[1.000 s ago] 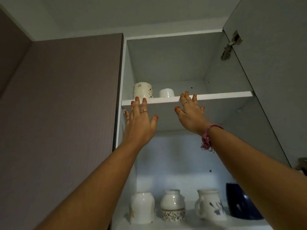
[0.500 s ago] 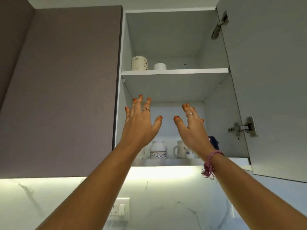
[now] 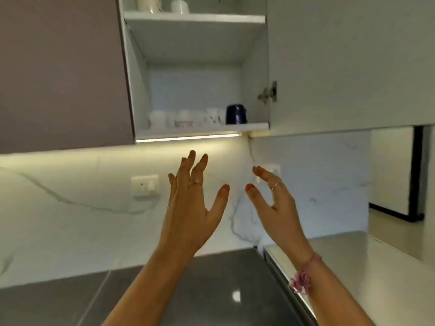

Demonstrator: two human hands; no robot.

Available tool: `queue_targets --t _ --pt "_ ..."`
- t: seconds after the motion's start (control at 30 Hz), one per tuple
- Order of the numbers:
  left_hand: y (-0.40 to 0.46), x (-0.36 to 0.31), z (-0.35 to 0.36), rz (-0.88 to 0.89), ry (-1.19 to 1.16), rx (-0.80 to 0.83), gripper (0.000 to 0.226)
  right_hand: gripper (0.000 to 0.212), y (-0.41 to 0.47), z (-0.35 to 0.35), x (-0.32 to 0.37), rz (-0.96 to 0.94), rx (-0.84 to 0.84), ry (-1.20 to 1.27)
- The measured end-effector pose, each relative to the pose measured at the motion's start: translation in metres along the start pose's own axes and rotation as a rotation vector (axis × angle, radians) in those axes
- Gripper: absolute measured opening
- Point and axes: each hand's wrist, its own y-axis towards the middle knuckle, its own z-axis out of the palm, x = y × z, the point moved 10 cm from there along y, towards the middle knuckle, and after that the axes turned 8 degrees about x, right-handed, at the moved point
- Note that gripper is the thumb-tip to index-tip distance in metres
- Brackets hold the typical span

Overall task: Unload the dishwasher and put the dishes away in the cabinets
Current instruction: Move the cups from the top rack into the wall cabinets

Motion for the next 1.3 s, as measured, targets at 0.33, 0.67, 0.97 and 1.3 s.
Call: queue_targets --t 0.33,0.67,0.97,1.3 --pt "-0.147 -0.067 0.021 -0.155 -0.076 0.211 0.070 0.032 -0.168 -0.076 -0.001 0.214 -0.014 -0.062" --pt "-0.253 -0.132 0.082 -0.314 -0.202 0.359 0.063 0.025 -0.298 -0.169 -0.038 0.490 -0.041 -0.134" --pt "-0.338 -0.248 0.180 -0.440 -0.334 0.541 0.062 0.025 -0.404 -0.301 -0.064 0.598 -0.103 -0.161" --pt "-0.438 -0.371 0.278 -0.654 -0.407 0.703 0.061 0.018 -0.529 -0.441 -0.107 0.801 -0.089 -0.182"
